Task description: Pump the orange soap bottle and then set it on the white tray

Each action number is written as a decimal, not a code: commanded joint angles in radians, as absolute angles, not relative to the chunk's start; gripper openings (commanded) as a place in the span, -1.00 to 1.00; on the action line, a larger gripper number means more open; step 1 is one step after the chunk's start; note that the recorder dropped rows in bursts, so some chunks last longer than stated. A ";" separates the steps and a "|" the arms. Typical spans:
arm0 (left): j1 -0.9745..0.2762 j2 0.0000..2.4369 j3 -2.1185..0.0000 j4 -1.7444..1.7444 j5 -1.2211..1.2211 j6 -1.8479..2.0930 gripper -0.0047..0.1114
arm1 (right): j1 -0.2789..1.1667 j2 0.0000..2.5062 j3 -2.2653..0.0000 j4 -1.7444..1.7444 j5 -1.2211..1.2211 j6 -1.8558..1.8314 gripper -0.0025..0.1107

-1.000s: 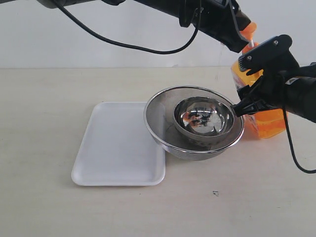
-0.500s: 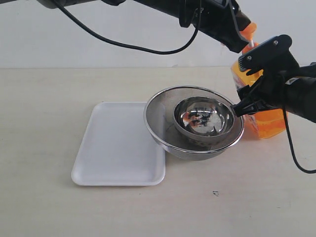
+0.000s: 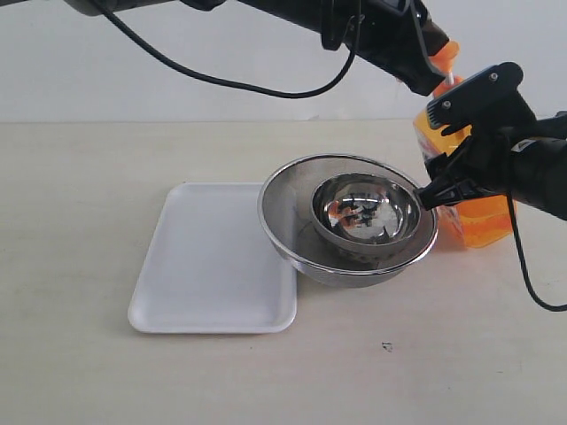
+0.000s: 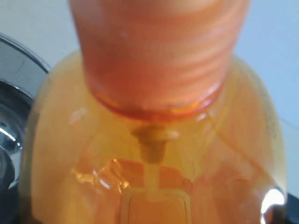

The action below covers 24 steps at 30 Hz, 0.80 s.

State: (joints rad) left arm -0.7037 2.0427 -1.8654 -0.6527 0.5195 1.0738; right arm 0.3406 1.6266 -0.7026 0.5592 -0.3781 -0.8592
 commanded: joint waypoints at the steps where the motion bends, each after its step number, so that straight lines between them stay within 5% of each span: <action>1: -0.707 2.038 -1.839 -0.609 0.575 1.069 -0.84 | 0.348 1.638 -0.691 0.567 -0.266 -0.839 -0.96; 24: -0.671 1.664 -1.839 -0.481 0.461 0.976 -0.84 | 0.348 1.638 -0.691 0.591 -0.283 -0.839 -0.96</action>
